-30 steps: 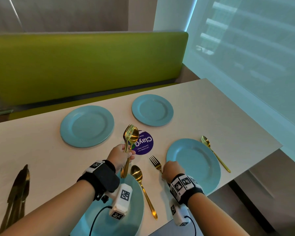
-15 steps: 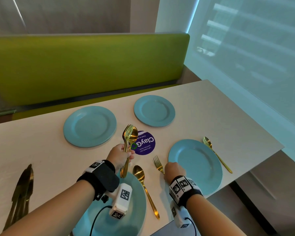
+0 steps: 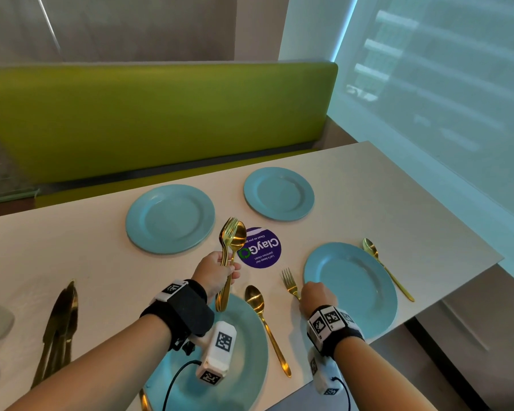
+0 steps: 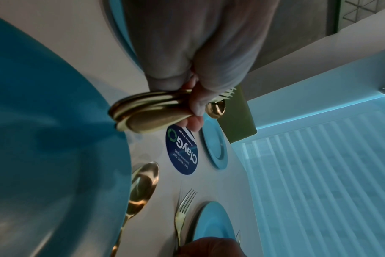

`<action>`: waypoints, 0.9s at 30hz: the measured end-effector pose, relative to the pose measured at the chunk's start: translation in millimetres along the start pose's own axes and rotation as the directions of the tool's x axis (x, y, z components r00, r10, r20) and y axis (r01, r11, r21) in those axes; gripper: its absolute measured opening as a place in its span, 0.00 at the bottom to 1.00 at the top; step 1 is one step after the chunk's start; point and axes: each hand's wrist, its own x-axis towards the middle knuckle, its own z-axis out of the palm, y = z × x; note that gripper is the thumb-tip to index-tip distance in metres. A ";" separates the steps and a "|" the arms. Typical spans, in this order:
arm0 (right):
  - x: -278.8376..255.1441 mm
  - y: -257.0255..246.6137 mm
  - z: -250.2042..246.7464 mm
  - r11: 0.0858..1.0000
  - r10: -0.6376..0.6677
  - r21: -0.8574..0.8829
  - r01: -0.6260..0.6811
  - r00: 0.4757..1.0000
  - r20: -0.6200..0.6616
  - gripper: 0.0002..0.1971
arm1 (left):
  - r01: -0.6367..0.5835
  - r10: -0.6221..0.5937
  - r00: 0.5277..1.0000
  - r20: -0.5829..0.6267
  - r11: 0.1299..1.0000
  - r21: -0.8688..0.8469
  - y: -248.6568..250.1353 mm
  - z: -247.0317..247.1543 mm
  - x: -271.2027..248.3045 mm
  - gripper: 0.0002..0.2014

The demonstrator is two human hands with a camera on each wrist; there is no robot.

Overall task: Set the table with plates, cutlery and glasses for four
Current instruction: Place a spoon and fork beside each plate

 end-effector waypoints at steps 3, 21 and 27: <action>-2.2 -3.0 -0.4 1.000 0.023 0.002 -0.023 1.000 -0.001 0.14 | 0.006 -0.006 1.000 0.006 1.000 0.007 -3.7 -7.5 -1.4 0.16; -52.6 -81.9 -56.9 0.931 -0.322 0.089 0.354 0.911 -0.258 0.14 | -0.017 0.020 0.997 0.079 0.999 -0.044 2.5 -53.6 -18.1 0.07; -94.3 -131.1 -64.9 0.744 -0.643 -0.069 0.664 0.684 -0.345 0.13 | -0.041 0.040 0.978 0.207 0.999 0.001 6.4 -84.3 -38.7 0.05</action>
